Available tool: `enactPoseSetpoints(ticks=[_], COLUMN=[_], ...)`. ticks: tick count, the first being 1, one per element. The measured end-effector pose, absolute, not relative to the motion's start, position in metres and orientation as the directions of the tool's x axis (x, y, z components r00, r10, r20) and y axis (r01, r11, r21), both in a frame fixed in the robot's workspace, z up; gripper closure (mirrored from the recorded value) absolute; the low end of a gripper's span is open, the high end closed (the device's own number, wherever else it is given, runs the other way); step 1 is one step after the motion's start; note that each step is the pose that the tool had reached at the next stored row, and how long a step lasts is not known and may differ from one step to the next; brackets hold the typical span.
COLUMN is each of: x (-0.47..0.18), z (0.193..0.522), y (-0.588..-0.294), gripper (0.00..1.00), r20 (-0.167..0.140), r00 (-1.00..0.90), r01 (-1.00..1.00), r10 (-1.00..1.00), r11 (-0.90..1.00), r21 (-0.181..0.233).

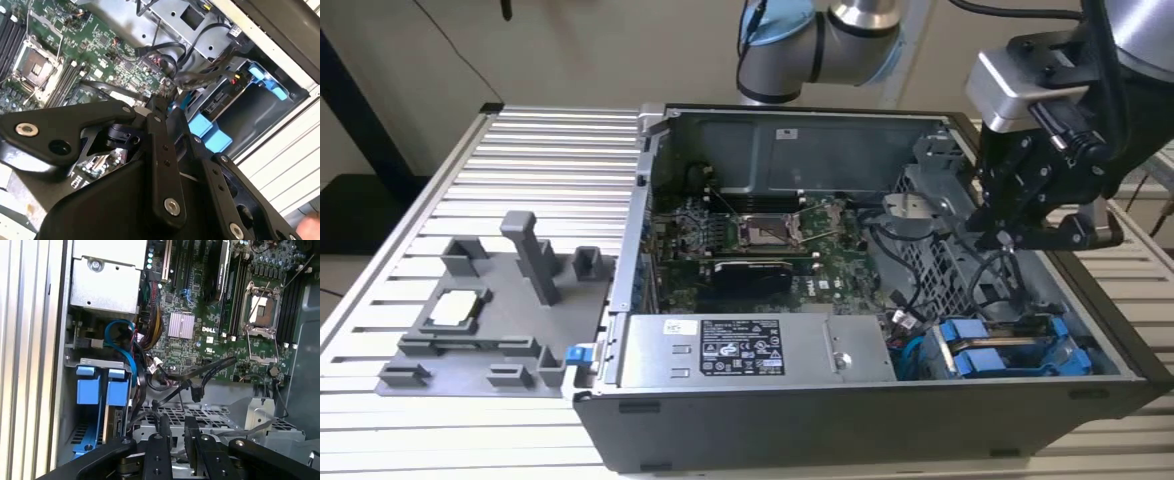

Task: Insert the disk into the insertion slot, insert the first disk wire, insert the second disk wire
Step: 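Insert the first disk wire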

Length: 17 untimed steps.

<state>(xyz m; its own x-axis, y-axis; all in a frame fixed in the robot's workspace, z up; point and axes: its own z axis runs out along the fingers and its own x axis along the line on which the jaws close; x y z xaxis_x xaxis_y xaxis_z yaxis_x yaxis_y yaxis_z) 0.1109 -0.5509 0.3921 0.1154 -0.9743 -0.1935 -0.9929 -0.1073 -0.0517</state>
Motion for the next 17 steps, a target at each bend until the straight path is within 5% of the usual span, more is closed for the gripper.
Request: enactPoseSetpoints(ticks=[17], x=[0.085], z=[0.385], y=[-0.541], gripper=[0.73], r20=[-0.197], r00=[0.142], r01=[-0.989], r10=[-0.970], r11=[-0.128], r21=[-0.079])
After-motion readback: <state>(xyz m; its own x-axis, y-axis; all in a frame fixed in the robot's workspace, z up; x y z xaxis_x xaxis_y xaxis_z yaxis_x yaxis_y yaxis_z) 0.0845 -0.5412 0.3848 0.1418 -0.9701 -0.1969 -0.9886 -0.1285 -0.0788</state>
